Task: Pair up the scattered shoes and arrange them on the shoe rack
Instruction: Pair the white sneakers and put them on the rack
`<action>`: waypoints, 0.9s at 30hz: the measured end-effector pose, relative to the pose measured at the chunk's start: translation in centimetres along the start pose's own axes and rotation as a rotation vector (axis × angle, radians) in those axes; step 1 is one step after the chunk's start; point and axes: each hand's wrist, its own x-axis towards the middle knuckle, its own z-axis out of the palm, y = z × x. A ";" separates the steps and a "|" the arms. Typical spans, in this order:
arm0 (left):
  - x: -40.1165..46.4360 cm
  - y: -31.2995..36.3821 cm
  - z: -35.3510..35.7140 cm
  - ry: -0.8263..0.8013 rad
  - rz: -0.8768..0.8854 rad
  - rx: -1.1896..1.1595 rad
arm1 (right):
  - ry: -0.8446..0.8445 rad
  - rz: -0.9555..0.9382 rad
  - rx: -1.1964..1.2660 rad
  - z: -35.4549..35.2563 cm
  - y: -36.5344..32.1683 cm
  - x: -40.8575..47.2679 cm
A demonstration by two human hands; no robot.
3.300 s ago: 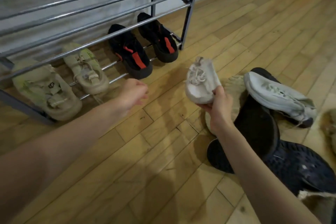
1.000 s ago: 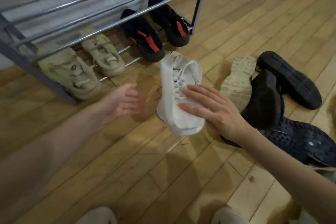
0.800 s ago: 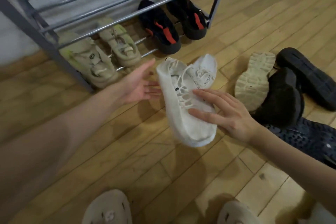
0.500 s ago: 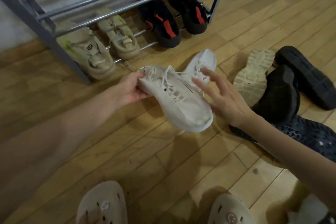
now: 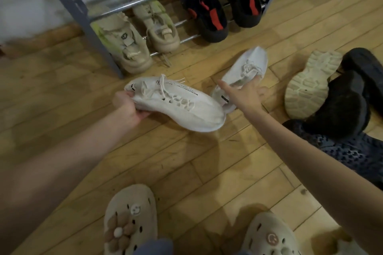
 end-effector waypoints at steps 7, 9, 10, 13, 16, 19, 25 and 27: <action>-0.2 0.5 -2.2 0.082 -0.025 0.053 | 0.030 0.091 -0.116 1.5 -1.4 0.1; -0.6 0.6 -2.7 0.062 -0.035 0.116 | 0.037 0.083 -0.080 0.8 -0.3 0.0; -0.8 0.7 -3.0 0.053 -0.018 0.164 | 0.048 0.069 -0.081 0.5 0.3 -0.2; -1.0 0.8 -3.5 0.026 0.106 0.319 | 0.096 0.028 -0.156 0.2 1.9 -1.4; -1.3 1.1 -3.7 -0.063 0.160 0.469 | 0.109 -0.022 -0.063 0.0 2.5 -2.1; -1.7 2.1 -4.0 -0.250 0.095 0.490 | 0.200 -0.075 0.099 -0.9 2.3 -2.6; -4.1 4.1 -2.1 -0.432 -0.008 0.300 | 0.430 -0.283 0.192 -4.0 -0.3 -2.9; -5.1 4.5 -0.7 -0.502 -0.014 0.195 | 0.483 -0.348 0.205 -5.7 -1.8 -2.5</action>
